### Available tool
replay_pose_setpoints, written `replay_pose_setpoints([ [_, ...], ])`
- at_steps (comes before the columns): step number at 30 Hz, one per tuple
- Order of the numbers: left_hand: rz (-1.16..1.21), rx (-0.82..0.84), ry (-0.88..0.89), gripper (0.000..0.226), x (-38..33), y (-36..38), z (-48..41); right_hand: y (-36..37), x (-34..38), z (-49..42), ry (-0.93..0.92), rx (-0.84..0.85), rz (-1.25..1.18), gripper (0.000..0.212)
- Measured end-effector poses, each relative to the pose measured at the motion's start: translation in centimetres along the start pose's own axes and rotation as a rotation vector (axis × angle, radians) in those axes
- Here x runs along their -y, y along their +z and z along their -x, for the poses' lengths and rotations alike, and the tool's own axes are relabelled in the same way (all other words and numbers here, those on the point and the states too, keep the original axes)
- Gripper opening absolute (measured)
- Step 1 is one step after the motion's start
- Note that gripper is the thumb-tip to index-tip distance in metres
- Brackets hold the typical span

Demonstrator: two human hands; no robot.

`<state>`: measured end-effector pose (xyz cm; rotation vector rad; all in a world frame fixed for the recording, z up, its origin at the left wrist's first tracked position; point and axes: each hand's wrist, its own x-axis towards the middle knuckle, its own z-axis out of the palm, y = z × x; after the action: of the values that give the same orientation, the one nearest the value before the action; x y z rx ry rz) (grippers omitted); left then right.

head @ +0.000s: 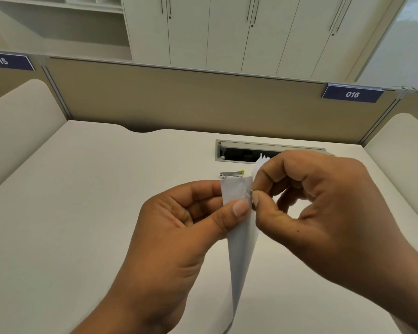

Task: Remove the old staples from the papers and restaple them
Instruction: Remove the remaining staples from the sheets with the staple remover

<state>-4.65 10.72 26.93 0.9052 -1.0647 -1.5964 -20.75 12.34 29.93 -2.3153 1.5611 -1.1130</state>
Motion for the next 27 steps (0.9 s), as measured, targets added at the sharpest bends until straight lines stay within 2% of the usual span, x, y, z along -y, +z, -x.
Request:
replay_pose_setpoints([
  [5, -0.026, -0.016, -0.008, 0.045, 0.2, -0.3, -0.3, -0.2, 0.0, 0.2, 0.004, -0.035, -0.08, 0.007],
  [11, -0.032, 0.015, 0.01, 0.042, 0.3, -0.4, -0.6, -0.4, -0.1, 0.0, 0.005, -0.011, 0.002, 0.002],
  [16, -0.079, 0.035, 0.037, 0.036, 0.5, -0.6, -0.8, -0.4, 0.0, -0.5, -0.034, 0.099, 0.201, 0.007],
  [19, -0.186, 0.035, 0.093, 0.03, 0.3, -0.7, -0.9, -0.3, 0.0, -0.8, -0.022, 0.182, 0.306, 0.01],
  [27, -0.442, 0.008, 0.194, 0.017, 0.4, -1.0, -1.1, -0.6, 0.0, -1.8, 0.027, 0.422, 0.408, 0.02],
])
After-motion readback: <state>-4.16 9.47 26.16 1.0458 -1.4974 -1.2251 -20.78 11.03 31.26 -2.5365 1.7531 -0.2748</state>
